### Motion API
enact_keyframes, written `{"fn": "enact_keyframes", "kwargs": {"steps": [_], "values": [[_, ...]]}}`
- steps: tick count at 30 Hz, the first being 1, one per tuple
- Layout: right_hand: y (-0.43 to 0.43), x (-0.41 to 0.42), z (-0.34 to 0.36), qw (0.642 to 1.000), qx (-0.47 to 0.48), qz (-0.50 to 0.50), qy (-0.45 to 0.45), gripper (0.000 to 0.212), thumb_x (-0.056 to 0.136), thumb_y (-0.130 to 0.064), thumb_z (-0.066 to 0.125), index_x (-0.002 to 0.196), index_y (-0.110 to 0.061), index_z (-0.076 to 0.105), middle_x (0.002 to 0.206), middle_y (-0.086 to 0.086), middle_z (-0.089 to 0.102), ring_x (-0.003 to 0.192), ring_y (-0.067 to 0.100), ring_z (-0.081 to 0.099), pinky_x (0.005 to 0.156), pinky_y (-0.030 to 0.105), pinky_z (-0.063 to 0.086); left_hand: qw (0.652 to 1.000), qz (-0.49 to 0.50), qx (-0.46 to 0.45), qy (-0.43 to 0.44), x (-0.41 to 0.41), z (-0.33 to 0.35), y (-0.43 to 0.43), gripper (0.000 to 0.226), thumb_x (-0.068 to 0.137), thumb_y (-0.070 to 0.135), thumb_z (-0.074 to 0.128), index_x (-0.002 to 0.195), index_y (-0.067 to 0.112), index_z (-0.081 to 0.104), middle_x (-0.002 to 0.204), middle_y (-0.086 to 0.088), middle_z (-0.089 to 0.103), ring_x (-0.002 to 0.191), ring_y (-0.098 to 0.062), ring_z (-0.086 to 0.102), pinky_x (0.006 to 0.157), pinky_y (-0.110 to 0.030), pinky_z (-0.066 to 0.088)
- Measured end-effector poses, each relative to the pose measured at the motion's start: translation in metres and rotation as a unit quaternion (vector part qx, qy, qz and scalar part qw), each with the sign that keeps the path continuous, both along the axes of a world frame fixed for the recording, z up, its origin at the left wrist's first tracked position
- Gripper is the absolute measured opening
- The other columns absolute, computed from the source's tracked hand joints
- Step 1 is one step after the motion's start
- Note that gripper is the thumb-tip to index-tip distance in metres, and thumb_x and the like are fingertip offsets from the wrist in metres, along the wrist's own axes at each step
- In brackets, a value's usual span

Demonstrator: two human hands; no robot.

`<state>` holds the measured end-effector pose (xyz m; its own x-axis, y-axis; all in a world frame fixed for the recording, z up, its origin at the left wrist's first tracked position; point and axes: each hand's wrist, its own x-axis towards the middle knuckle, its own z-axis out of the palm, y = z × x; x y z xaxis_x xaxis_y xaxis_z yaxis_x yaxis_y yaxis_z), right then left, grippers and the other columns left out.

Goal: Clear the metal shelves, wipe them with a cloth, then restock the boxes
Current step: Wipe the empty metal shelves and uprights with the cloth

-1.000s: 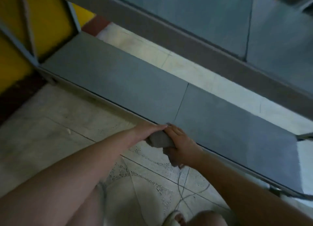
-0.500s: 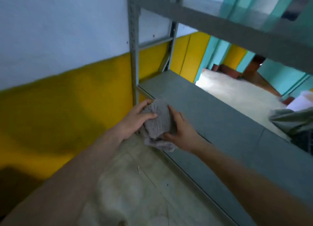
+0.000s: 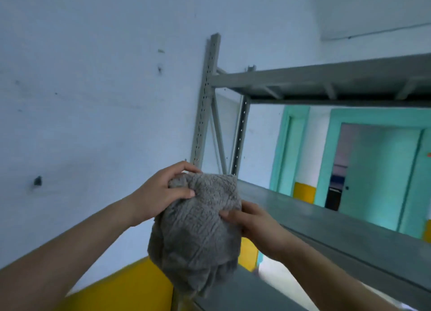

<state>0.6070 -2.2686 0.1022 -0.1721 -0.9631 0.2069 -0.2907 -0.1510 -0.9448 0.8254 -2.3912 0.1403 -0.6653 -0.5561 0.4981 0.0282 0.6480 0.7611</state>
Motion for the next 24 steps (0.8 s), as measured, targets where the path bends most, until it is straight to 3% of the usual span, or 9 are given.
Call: {"fn": "enact_keyframes", "kwargs": {"steps": [2, 6, 10, 13, 18, 22, 24], "values": [[-0.013, -0.002, 0.031, 0.999, -0.033, -0.038, -0.003, 0.027, 0.092, -0.015, 0.069, 0.118, -0.011, 0.07, 0.112, 0.005, 0.076, 0.107, 0.023, 0.071, 0.095, 0.041, 0.054, 0.999, 0.025, -0.018, 0.045, -0.004, 0.022, -0.009, 0.034, 0.09, 0.011, 0.072, 0.111, 0.036, 0.066, 0.101, 0.017, 0.071, 0.092, -0.003, 0.068, 0.074, -0.015, 0.052], [-0.046, -0.012, 0.096, 0.982, -0.123, -0.125, 0.066, 0.019, 0.09, -0.029, 0.07, 0.105, -0.017, 0.07, 0.104, 0.004, 0.075, 0.102, 0.024, 0.07, 0.09, 0.039, 0.055, 0.989, 0.051, 0.004, 0.14, -0.025, 0.064, -0.033, 0.03, 0.088, 0.016, 0.076, 0.112, 0.029, 0.065, 0.095, 0.017, 0.073, 0.085, -0.002, 0.071, 0.066, -0.015, 0.054], [-0.074, -0.033, 0.169, 0.948, -0.191, -0.186, 0.174, 0.009, 0.095, -0.03, 0.064, 0.096, -0.021, 0.062, 0.096, 0.0, 0.067, 0.09, 0.017, 0.064, 0.07, 0.03, 0.048, 0.977, 0.063, 0.025, 0.202, -0.059, 0.115, -0.066, 0.031, 0.086, 0.015, 0.078, 0.113, 0.022, 0.065, 0.101, 0.007, 0.074, 0.091, -0.012, 0.072, 0.074, -0.025, 0.055], [-0.094, -0.056, 0.22, 0.916, -0.243, -0.212, 0.24, 0.007, 0.097, -0.031, 0.061, 0.097, -0.025, 0.058, 0.093, -0.007, 0.063, 0.086, 0.011, 0.06, 0.063, 0.026, 0.042, 0.97, 0.047, 0.017, 0.237, -0.09, 0.163, -0.091, 0.035, 0.088, 0.015, 0.076, 0.119, 0.021, 0.06, 0.112, -0.003, 0.07, 0.1, -0.021, 0.07, 0.074, -0.03, 0.054], [-0.149, -0.098, 0.273, 0.905, -0.289, -0.229, 0.21, 0.015, 0.097, -0.031, 0.057, 0.107, -0.021, 0.06, 0.101, 0.0, 0.067, 0.093, 0.018, 0.064, 0.08, 0.033, 0.053, 0.96, 0.004, 0.045, 0.277, -0.147, 0.203, -0.135, 0.061, 0.079, 0.019, 0.083, 0.131, 0.029, 0.052, 0.117, -0.001, 0.067, 0.1, -0.019, 0.07, 0.075, -0.035, 0.059], [-0.201, -0.118, 0.283, 0.893, -0.278, -0.225, 0.274, 0.017, 0.097, -0.034, 0.056, 0.109, -0.022, 0.058, 0.1, -0.002, 0.064, 0.091, 0.016, 0.061, 0.082, 0.036, 0.053, 0.946, 0.024, 0.082, 0.314, -0.181, 0.196, -0.192, 0.061, 0.072, 0.013, 0.087, 0.123, 0.016, 0.056, 0.114, -0.009, 0.071, 0.095, -0.023, 0.073, 0.061, -0.032, 0.056], [-0.22, -0.124, 0.294, 0.875, -0.299, -0.235, 0.3, 0.017, 0.097, -0.035, 0.057, 0.108, -0.021, 0.058, 0.099, -0.003, 0.063, 0.091, 0.015, 0.06, 0.078, 0.035, 0.052, 0.929, 0.029, 0.075, 0.362, -0.189, 0.213, -0.217, 0.057, 0.072, 0.01, 0.087, 0.12, 0.015, 0.056, 0.113, -0.009, 0.069, 0.096, -0.022, 0.072, 0.067, -0.032, 0.056]]}}
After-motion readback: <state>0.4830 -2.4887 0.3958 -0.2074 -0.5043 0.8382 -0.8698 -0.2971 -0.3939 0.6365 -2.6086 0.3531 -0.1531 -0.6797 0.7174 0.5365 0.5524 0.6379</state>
